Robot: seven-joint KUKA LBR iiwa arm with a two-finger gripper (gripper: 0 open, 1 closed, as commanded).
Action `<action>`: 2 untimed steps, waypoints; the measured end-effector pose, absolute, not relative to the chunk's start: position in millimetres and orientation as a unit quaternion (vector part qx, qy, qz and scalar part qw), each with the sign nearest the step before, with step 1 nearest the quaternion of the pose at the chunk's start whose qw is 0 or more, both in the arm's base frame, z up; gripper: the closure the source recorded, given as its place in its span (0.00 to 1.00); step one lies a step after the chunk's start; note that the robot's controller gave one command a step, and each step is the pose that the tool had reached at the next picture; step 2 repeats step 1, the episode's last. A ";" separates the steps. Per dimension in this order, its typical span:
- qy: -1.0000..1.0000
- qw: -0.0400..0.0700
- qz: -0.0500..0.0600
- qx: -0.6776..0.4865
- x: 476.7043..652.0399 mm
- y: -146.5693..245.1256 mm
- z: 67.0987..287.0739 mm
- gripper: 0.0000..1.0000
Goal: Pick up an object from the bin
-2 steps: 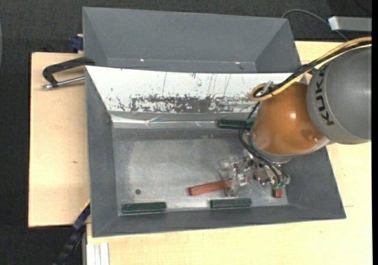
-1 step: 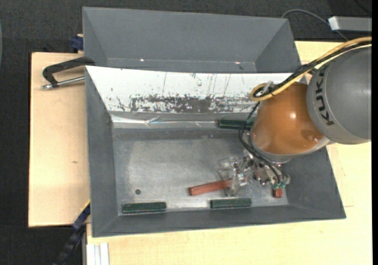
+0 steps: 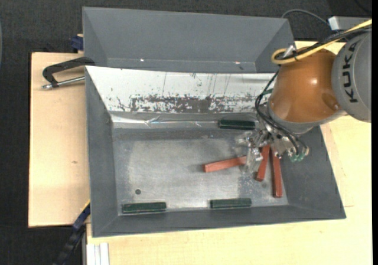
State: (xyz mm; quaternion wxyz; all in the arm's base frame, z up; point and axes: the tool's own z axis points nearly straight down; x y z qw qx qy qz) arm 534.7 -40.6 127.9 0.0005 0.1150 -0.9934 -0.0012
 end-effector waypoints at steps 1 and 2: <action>-0.996 -0.003 -0.001 0.093 540.8 32.2 254.8 1.00; -0.996 -0.003 -0.001 0.093 540.8 32.2 254.8 1.00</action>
Offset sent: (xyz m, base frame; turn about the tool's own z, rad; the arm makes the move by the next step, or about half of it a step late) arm 0.0000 0.0000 0.0000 0.0000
